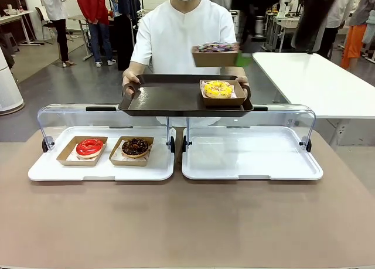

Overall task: Provide the desired donut to the person.
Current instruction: Place the picked Paper togo box onto the Handle tray extended by the person.

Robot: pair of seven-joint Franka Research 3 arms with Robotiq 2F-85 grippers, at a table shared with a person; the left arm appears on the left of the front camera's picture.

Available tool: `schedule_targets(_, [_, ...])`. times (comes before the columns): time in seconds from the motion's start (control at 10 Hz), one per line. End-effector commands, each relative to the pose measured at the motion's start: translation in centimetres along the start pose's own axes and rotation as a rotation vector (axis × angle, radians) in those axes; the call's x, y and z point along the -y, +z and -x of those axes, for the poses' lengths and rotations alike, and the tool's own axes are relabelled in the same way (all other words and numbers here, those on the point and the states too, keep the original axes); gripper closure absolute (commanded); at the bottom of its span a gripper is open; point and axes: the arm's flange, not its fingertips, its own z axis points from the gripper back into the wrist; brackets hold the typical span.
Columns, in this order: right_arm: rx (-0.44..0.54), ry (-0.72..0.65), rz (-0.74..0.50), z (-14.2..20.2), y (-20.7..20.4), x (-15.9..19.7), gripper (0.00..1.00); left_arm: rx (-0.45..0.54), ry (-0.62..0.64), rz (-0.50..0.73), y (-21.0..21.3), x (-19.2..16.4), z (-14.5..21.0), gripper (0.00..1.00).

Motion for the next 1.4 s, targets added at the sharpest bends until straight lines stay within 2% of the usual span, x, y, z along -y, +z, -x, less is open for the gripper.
schedule_targets(0.0, [0.008,-0.042,0.039,-3.4,-1.3,2.7,0.98,0.008,-0.005,0.002,0.1,0.1,-0.1,0.00])
schedule_targets(0.2, [0.031,-0.026,0.044,-6.5,-3.8,4.9,0.98,0.008,-0.005,0.002,0.1,0.1,-0.1,0.00])
schedule_targets(0.5, [0.076,0.022,0.030,-8.8,-8.9,6.6,0.98,0.008,-0.005,0.002,0.1,0.1,-0.1,0.00])
schedule_targets(0.7, [0.118,0.089,0.005,-9.5,-12.5,6.9,0.98,0.008,-0.005,0.002,0.1,0.1,-0.1,0.00])
schedule_targets(1.3, [0.098,0.096,-0.007,-9.7,-19.0,8.8,0.98,0.008,-0.005,0.002,0.1,0.1,-0.1,0.00])
